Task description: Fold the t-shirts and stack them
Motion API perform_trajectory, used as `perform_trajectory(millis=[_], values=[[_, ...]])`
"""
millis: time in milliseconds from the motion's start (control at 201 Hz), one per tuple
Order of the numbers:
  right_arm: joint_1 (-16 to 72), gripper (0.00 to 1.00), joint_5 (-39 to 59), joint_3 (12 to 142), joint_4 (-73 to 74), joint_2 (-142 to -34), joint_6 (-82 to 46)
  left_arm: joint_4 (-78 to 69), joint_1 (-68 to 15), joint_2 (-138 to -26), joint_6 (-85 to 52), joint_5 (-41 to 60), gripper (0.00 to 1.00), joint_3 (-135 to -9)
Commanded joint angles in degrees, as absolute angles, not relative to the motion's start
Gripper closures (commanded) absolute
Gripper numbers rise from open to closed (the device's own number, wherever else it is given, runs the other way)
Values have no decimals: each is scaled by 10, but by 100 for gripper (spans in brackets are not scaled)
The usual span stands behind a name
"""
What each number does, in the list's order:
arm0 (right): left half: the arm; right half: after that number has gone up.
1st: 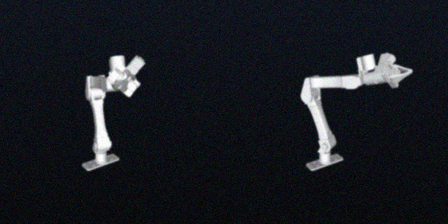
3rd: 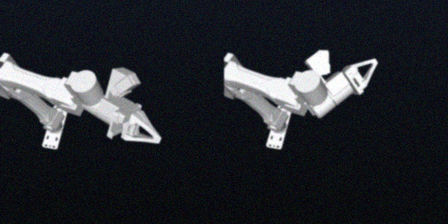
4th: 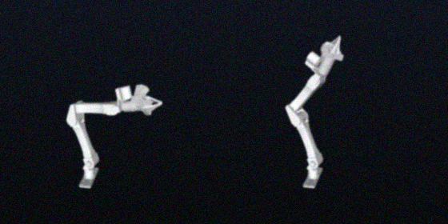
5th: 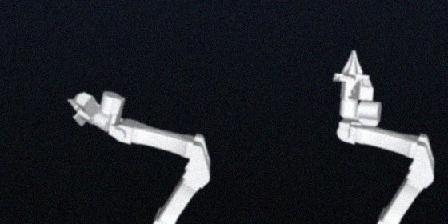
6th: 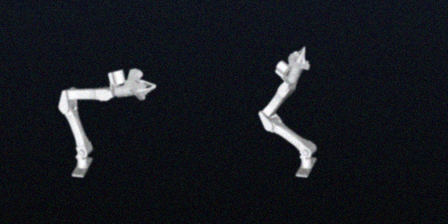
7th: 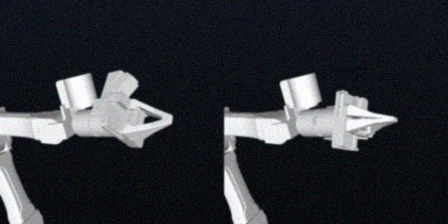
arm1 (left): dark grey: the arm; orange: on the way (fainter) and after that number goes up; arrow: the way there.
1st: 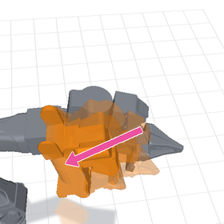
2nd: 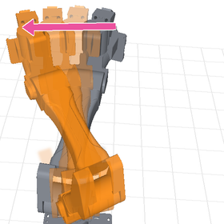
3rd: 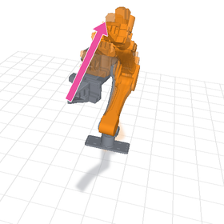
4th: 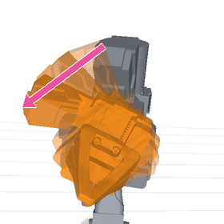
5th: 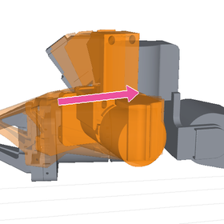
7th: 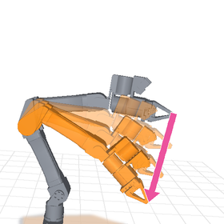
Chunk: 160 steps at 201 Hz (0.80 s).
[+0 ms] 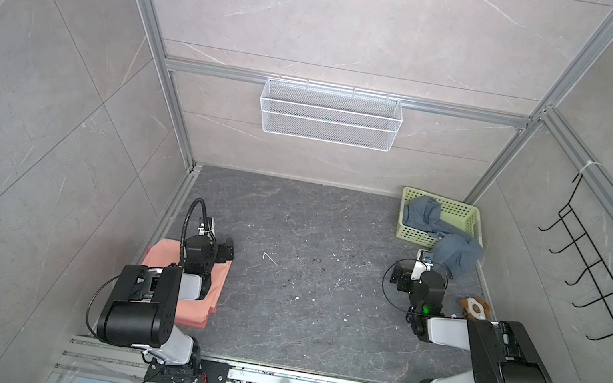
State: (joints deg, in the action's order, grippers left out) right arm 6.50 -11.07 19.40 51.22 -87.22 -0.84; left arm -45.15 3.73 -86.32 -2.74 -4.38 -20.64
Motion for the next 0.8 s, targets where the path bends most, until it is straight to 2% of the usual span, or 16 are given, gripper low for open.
perform_trajectory(millis=[0,682,791], values=[[64,1,-107,200,513,-867,-14,-481,35,-860,-15,-45,0,-207],[64,1,-106,197,524,-864,-13,-482,35,-860,-15,-45,0,-207],[64,1,-103,270,331,-802,-12,-481,35,-860,-16,-45,0,-207]])
